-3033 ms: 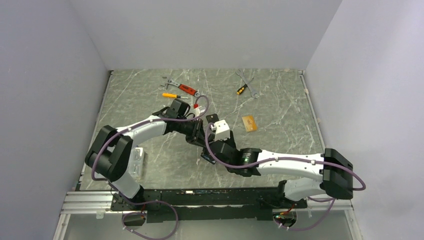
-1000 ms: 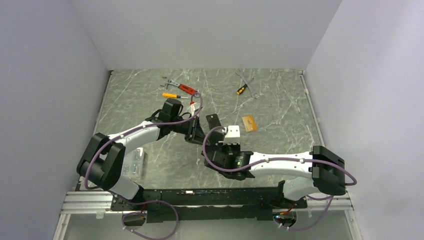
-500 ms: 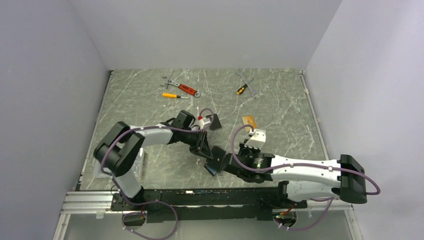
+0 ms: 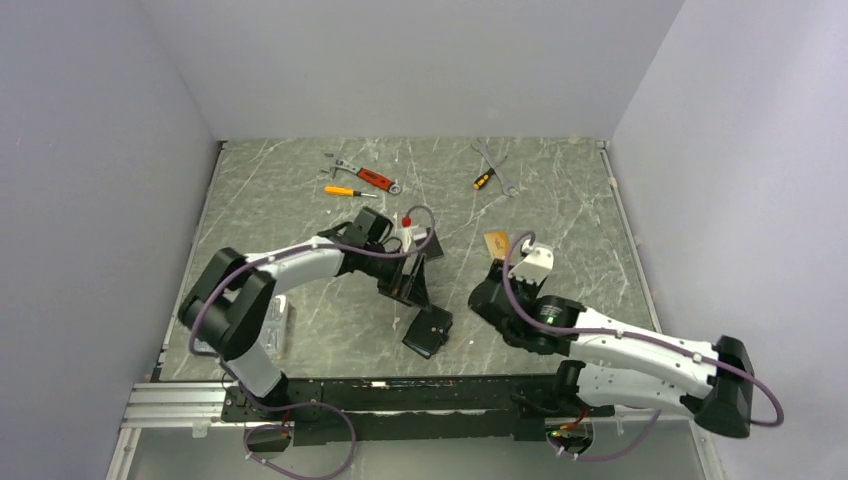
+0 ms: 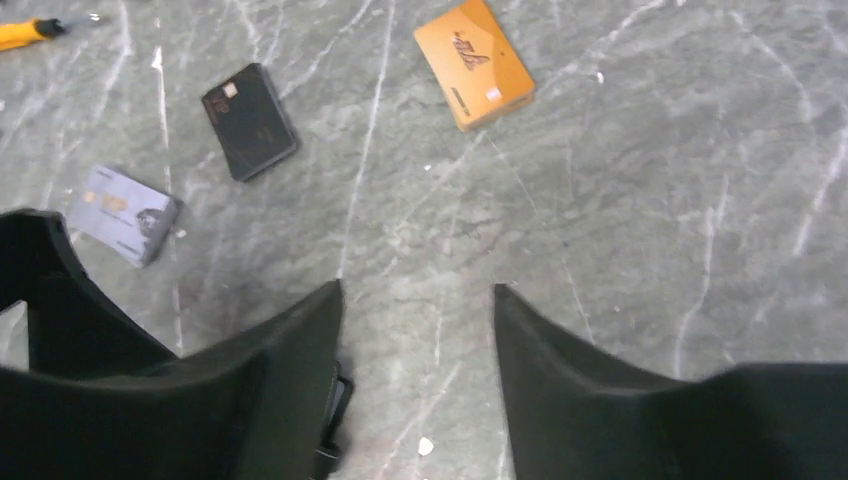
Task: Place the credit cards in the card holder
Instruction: Place the card holder at the center of the board, then pick up the credit card from the center of the board.
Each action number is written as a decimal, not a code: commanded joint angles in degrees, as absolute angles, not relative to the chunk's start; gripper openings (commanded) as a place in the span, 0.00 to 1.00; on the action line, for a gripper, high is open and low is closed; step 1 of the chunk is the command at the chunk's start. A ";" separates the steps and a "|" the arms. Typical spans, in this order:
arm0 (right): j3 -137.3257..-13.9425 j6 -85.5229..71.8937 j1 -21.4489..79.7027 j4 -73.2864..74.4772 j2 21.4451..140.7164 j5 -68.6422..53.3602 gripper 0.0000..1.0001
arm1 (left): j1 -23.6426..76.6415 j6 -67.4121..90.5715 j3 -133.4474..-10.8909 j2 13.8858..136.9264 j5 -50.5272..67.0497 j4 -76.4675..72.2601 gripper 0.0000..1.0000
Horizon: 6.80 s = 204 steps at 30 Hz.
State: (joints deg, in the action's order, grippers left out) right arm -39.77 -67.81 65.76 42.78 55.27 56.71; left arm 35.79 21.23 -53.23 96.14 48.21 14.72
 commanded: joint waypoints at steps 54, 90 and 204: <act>-68.10 -40.01 37.97 -7.01 112.32 -12.68 0.56 | 14.76 -0.43 -66.98 107.19 27.09 20.35 0.80; -65.87 -47.40 36.05 -20.43 120.80 -26.47 0.58 | 23.01 -31.30 -66.37 95.63 10.01 28.56 0.74; -53.80 -60.31 37.80 -36.21 125.07 -25.04 0.38 | 20.74 -26.21 -68.39 96.63 12.99 28.85 0.83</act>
State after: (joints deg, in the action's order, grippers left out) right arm -55.57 -61.60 37.93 -41.30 122.04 -26.63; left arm 21.28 -25.76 -66.67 98.35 13.85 29.63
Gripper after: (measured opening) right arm 0.385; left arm 0.829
